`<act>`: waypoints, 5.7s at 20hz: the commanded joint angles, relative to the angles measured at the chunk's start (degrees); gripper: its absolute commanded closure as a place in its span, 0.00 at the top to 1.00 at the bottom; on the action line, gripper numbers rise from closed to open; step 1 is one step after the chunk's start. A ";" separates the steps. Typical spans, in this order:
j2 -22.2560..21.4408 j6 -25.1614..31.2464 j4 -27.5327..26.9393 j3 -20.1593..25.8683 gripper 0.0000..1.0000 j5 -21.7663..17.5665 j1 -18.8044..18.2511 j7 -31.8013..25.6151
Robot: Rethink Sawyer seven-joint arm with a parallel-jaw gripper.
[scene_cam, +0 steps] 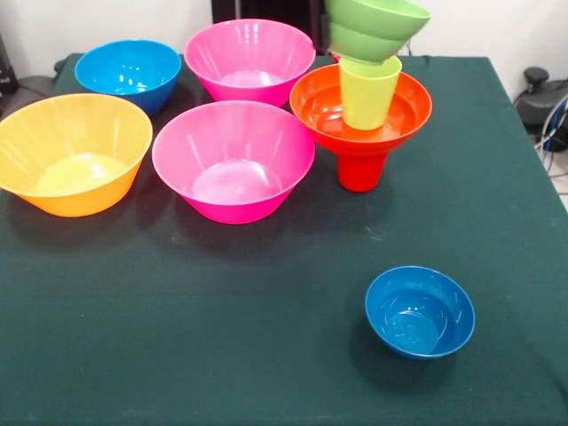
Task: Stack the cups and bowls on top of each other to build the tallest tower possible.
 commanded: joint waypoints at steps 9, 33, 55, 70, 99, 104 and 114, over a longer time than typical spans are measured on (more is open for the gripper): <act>3.70 4.47 3.15 3.73 0.00 0.80 -2.57 -7.77; 9.98 10.38 -0.38 9.64 0.00 0.58 -6.48 -13.66; 11.83 11.63 1.76 12.18 0.00 -2.50 -8.18 -12.49; 12.37 11.77 2.68 10.85 0.00 -5.06 -7.12 -10.12; 17.45 13.42 0.72 9.62 0.00 -8.32 -5.87 -9.51; 17.04 13.57 1.04 9.74 0.00 -8.75 -6.04 -9.04; 14.09 14.90 3.32 10.28 0.00 -7.88 -6.52 -7.51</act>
